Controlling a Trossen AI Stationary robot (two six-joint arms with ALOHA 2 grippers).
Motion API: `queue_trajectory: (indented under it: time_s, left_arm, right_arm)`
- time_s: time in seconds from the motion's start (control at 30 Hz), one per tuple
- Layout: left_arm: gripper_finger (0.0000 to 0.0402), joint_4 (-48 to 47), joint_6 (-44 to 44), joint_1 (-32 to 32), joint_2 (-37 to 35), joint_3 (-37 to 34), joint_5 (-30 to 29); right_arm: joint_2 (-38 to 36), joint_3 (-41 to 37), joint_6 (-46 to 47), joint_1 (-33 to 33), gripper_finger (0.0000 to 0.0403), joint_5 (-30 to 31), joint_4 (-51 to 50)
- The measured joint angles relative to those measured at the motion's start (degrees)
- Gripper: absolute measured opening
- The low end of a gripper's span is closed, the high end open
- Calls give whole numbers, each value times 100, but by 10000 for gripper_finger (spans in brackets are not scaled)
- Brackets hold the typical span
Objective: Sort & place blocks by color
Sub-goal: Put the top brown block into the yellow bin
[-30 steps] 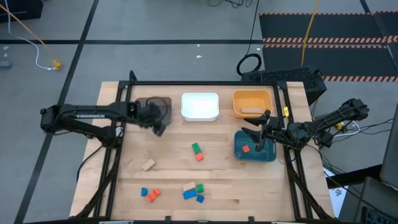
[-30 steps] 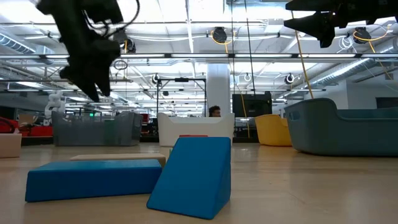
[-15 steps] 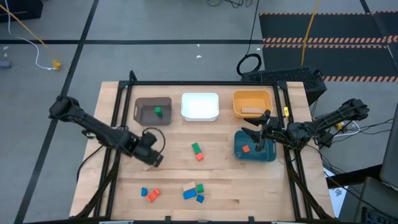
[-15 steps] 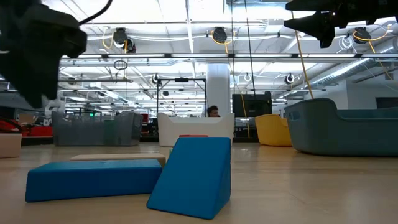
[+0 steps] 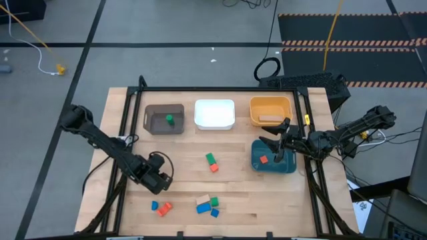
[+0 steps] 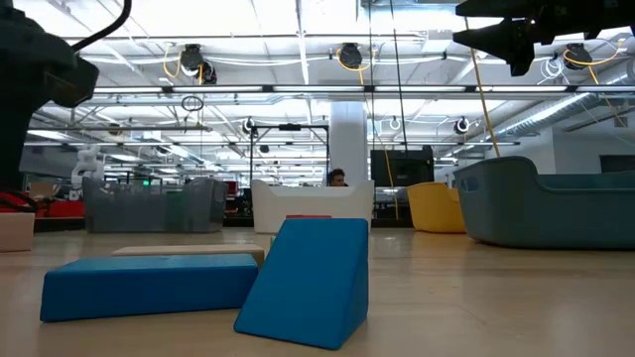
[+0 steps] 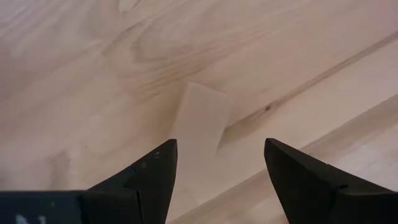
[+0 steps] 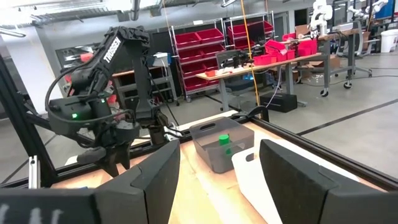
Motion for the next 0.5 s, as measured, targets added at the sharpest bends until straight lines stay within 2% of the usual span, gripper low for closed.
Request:
queue_trajectory:
  time_s: [0.2,0.5]
  left_arm:
    - [242,-132,110,-70,133,0,232]
    - [242,-212,310,-271,123,-30,252]
  right_arm:
    - [2,0,0,0,215,0,0]
    - [2,0,1,0,215,0,0]
